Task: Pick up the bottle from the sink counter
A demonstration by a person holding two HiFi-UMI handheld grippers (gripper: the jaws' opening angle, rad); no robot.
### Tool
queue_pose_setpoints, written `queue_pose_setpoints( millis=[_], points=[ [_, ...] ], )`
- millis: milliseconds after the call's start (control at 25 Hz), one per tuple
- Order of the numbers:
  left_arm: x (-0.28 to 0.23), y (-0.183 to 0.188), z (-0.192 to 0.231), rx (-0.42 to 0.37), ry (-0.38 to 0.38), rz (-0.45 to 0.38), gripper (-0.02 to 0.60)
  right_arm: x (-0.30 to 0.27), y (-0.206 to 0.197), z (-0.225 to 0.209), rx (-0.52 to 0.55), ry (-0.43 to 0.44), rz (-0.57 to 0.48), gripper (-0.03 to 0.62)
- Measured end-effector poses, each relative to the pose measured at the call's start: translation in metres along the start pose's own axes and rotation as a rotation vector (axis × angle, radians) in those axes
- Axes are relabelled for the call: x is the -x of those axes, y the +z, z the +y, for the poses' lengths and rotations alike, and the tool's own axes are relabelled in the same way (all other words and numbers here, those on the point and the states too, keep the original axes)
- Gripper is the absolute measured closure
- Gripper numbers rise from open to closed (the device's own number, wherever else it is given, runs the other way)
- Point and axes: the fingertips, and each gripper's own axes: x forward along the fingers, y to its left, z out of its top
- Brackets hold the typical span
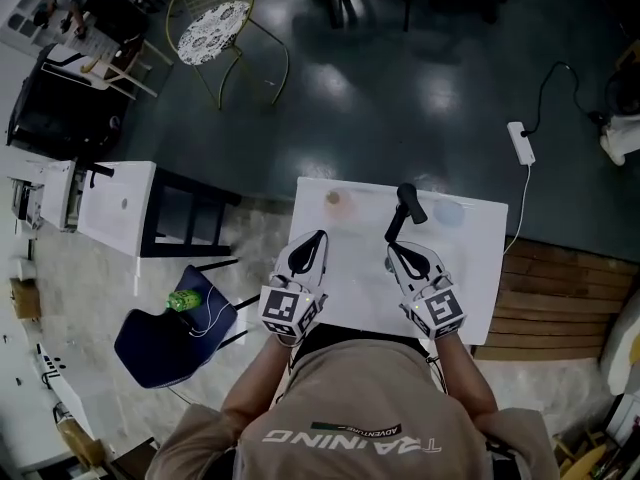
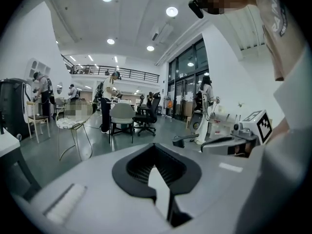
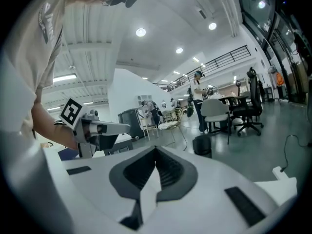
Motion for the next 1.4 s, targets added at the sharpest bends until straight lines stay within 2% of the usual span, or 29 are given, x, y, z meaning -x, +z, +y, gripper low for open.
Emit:
queue_pose_setpoints(
  millis=[200,320,520,760,880,960,1000,1080,1160,1400],
  points=[
    [-0.003,-0.008,0.001,-0.064,-0.060,0.007,0.574,0.001,0.017,0.015,0.003,-0.037,0.007,0.586],
    [-0.005,-0.006,0.000,-0.063,-0.091,-0.009,0.574,0.007,0.023,0.009,-0.043,-0.088,-0.026,0.586],
    [-0.015,-0.015,0.013,-0.062,-0.093,-0.019,0.573,-0.002,0.035,0.008,-0.014,-0.141,-0.025,0.586],
    [-0.041,-0.037,0.027,-0.102,-0.105,-0.004,0.572,-0.009,0.027,0.009,-0.001,-0.209,0.006,0.586],
    [-0.057,-0.053,0.032,-0.083,-0.154,0.033,0.572,-0.014,0.018,0.011,0.015,-0.224,0.032,0.586],
    [-0.065,-0.060,0.037,-0.083,-0.150,0.039,0.571,-0.013,0.012,0.012,0.033,-0.236,0.064,0.586],
    [-0.069,-0.063,0.040,-0.096,-0.138,0.036,0.557,-0.013,0.011,0.012,0.034,-0.242,0.069,0.586],
    [-0.074,-0.067,0.044,-0.120,-0.123,0.033,0.472,-0.012,0.012,0.013,0.036,-0.252,0.062,0.586],
    [-0.078,-0.076,0.045,-0.134,-0.128,0.037,0.435,-0.010,0.012,0.014,0.042,-0.264,0.058,0.586],
    [-0.104,-0.104,0.049,-0.095,-0.136,0.039,0.420,0.001,-0.005,0.018,0.034,-0.274,0.094,0.586]
  ],
)
